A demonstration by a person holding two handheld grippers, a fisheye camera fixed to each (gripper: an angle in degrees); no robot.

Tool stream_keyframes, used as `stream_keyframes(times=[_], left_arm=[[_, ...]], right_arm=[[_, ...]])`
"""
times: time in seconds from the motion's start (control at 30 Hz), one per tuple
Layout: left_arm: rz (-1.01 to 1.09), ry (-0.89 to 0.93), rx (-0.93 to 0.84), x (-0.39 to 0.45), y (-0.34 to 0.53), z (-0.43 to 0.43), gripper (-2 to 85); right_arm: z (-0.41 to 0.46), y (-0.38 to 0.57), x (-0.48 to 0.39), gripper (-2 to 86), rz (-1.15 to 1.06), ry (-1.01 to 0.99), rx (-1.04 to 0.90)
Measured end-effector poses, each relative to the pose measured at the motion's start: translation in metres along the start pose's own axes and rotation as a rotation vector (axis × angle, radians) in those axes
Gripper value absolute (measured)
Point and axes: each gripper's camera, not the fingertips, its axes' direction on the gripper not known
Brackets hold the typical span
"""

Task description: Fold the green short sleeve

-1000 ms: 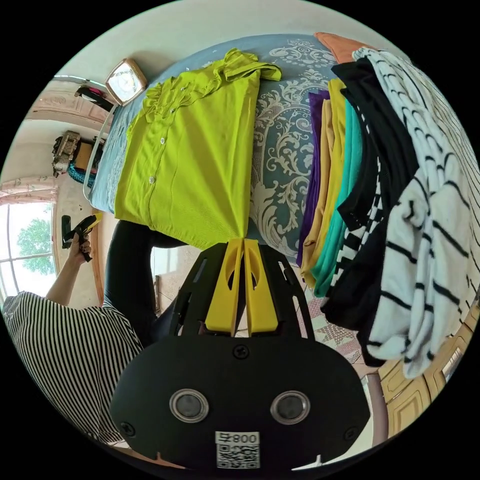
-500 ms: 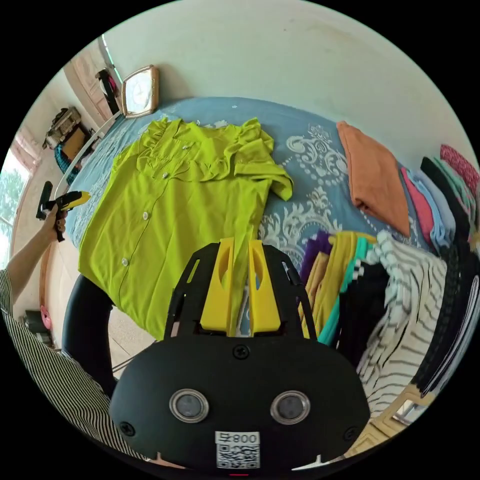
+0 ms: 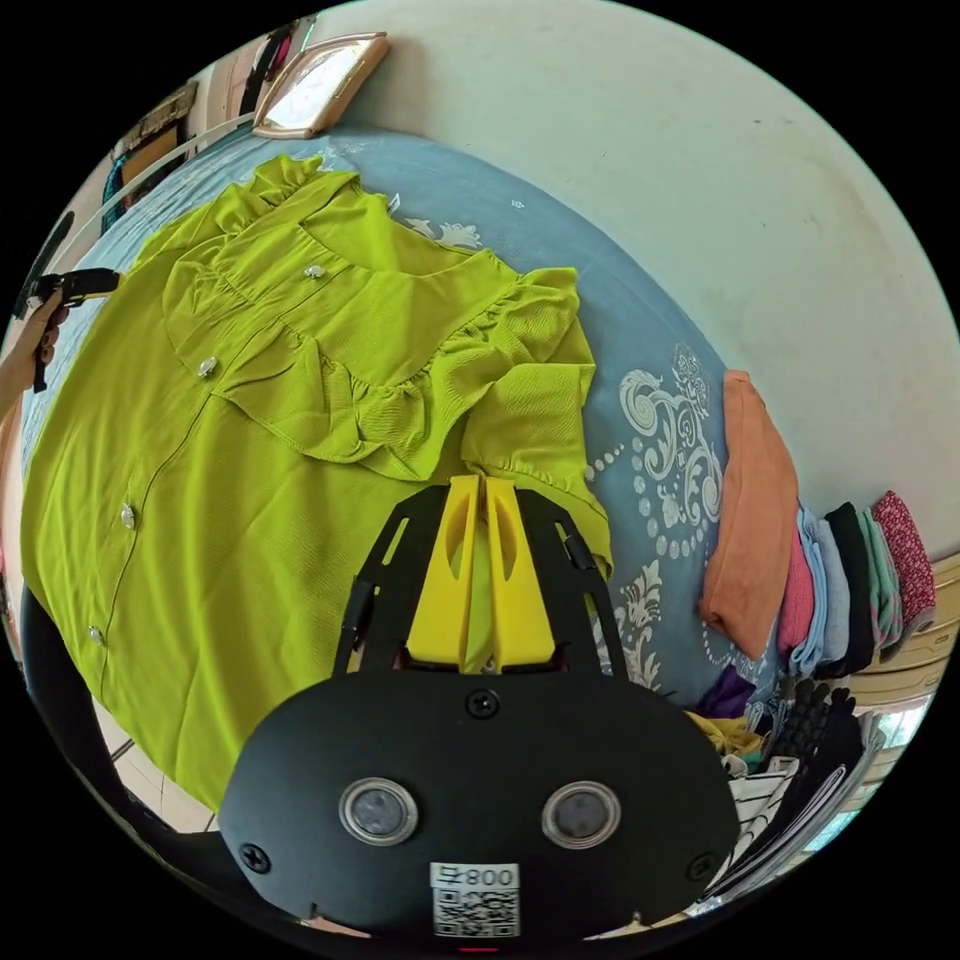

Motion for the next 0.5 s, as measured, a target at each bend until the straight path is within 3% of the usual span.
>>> stream_keyframes(times=[0.17,0.3,0.43,0.5], left_arm=[[0.042,-0.014,0.086,-0.005,-0.024,-0.039,0.6],[0.086,-0.047,0.145,-0.014,-0.050,-0.072,0.4],[0.083,-0.198,0.042,-0.027,-0.067,-0.052,0.6],[0.045,-0.174,0.007,-0.038,-0.062,-0.037,0.9]], right_arm=[[-0.032,0.003,0.047,-0.1,0.050,-0.004,0.050],[-0.069,0.005,0.146,-0.2,0.157,-0.011,0.101],[-0.035,0.012,0.265,0.0,0.350,-0.101,-0.040],[0.003,0.030,0.303,0.1,0.465,-0.199,-0.158]])
